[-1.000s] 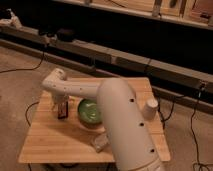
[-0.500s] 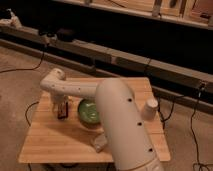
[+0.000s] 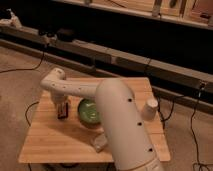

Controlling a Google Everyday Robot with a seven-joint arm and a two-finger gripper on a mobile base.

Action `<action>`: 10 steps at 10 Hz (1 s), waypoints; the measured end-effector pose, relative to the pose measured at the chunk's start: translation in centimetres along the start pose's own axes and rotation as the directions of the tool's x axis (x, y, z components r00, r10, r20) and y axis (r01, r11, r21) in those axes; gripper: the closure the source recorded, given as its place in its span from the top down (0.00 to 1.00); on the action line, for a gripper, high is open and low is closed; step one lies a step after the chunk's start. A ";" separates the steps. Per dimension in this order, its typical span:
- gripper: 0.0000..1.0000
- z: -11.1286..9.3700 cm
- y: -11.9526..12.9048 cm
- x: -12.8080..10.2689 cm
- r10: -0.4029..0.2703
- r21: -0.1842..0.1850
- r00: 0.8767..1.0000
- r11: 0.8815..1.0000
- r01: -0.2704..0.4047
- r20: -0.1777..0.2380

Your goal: Place the eraser on the white sponge

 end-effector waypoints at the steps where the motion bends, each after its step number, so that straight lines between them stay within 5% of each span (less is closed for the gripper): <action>1: 0.57 0.0 0.1 -0.1 0.001 0.001 1.000 1.000 -0.001 0.005; 10: 0.57 0.1 0.4 -0.1 0.007 0.018 1.000 1.000 -0.007 0.021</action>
